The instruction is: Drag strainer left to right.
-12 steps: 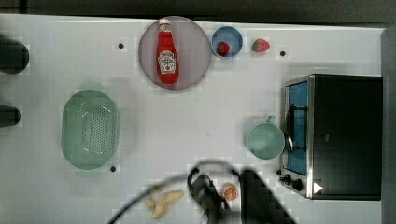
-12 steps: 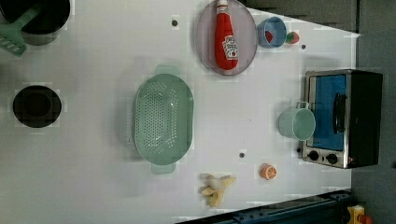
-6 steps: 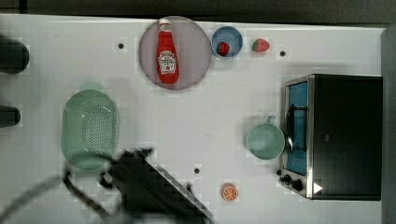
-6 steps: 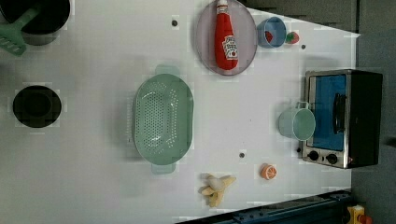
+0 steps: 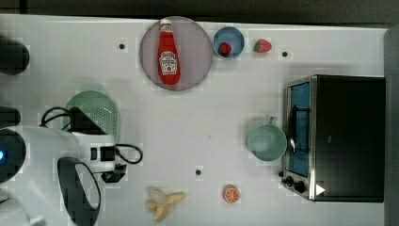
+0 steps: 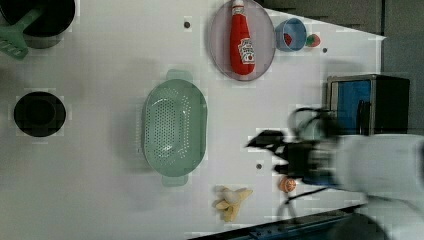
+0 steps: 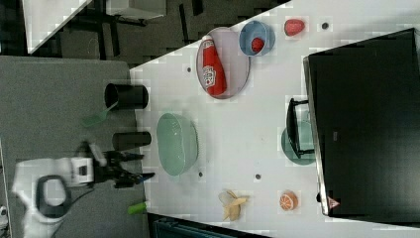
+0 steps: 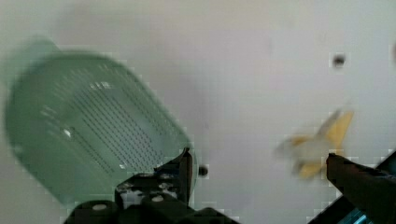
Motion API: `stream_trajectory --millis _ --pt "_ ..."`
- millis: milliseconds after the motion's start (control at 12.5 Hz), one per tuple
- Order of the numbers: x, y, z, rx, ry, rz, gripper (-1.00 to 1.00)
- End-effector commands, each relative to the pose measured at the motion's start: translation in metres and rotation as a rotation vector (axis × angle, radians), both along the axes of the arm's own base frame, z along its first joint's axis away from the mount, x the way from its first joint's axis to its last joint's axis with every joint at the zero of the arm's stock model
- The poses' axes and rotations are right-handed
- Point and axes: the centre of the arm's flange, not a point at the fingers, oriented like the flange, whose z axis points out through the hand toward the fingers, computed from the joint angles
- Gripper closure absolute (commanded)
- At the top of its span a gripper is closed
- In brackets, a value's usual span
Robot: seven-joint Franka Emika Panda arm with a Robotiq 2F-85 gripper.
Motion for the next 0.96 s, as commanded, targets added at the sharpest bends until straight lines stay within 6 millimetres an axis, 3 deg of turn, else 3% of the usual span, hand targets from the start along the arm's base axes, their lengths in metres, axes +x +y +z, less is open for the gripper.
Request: stream_trajectory --millis 80,320,640,960 --pt "0.007 0.036 -0.003 0.050 -0.113 -0.295 -1.00" --pt "0.016 0.057 -0.062 0.096 -0.064 -0.494 -1.00" --pt "0.023 0.060 -0.130 0.085 -0.011 -0.660 -1.00" --pt "0.027 0.062 -0.183 0.097 -0.019 -0.738 -1.00"
